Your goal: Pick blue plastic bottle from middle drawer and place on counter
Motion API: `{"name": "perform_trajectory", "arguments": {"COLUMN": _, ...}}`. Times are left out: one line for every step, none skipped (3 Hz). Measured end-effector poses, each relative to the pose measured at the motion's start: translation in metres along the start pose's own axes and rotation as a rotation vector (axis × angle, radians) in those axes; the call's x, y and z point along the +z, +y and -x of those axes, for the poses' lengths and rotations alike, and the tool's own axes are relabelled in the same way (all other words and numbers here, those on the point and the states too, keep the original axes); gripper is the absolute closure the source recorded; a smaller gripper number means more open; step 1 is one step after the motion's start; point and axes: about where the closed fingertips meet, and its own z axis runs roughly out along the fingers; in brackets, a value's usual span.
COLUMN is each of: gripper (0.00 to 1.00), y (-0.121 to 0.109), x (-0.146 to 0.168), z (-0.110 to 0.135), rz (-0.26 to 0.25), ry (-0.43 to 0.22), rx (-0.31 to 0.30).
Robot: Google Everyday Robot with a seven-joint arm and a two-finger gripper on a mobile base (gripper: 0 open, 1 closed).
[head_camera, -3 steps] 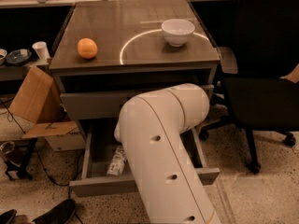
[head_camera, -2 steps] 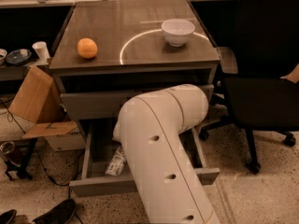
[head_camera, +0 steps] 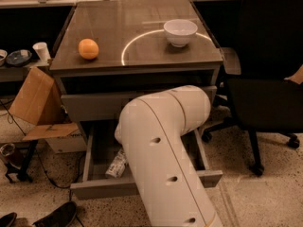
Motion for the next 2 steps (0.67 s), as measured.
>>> {"name": "perform_trajectory", "arguments": {"gripper": 0.73, "y": 0.002, "x": -0.003, "z": -0.002, "rz": 0.004, "ry": 0.009, "rx": 0.011}}
{"name": "perform_trajectory", "arguments": {"gripper": 1.0, "y": 0.008, "x": -0.016, "z": -0.006, "rz": 0.005, "ry": 0.044, "rx": 0.037}}
